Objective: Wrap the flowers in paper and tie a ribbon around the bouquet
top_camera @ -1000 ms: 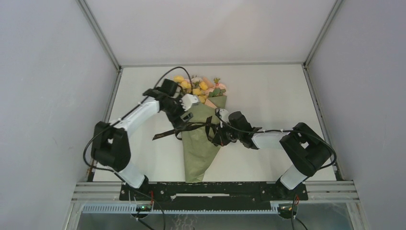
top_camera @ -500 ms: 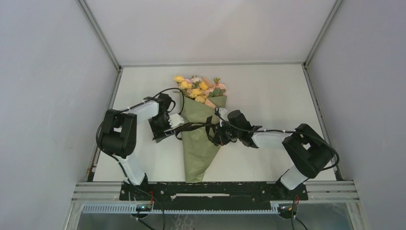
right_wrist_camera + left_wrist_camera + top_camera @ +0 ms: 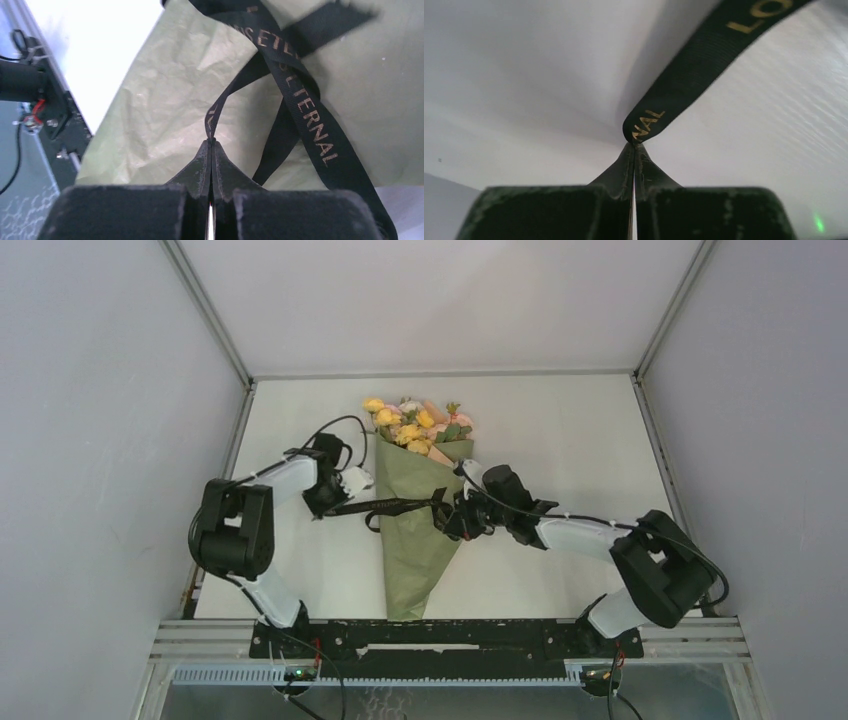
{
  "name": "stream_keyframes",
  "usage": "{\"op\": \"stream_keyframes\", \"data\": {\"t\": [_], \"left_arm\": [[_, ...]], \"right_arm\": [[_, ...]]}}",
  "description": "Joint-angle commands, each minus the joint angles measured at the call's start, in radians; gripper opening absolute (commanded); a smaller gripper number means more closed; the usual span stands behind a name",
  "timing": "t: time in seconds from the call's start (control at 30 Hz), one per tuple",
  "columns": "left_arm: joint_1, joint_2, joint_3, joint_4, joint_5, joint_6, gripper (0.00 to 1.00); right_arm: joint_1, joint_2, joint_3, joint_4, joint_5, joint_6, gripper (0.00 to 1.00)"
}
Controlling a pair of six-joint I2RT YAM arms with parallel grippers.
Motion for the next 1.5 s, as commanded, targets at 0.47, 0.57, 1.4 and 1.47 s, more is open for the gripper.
{"op": "stream_keyframes", "data": {"t": [0.47,0.57,1.4,1.47], "left_arm": [[0.1,-0.358,-0.044,0.195,0.195,-0.304,0.0],[0.084,-0.377,-0.027,0.176,0.217,-0.32,0.0],[0.016,-0.462,0.197,-0.057,0.377,-0.48,0.0],[0.016,-0.46,0.198,-0.061,0.367,-0.482,0.0]], "right_arm": [[-0.086,-0.311,0.085,0.011,-0.25,0.119,0.0],[-0.065,-0.306,0.14,0.049,-0.236,0.147,0.0],[-0.04,-0.205,0.319,0.145,-0.078,0.233,0.0],[-0.042,-0.204,0.321,0.138,-0.074,0.231,0.0]]}}
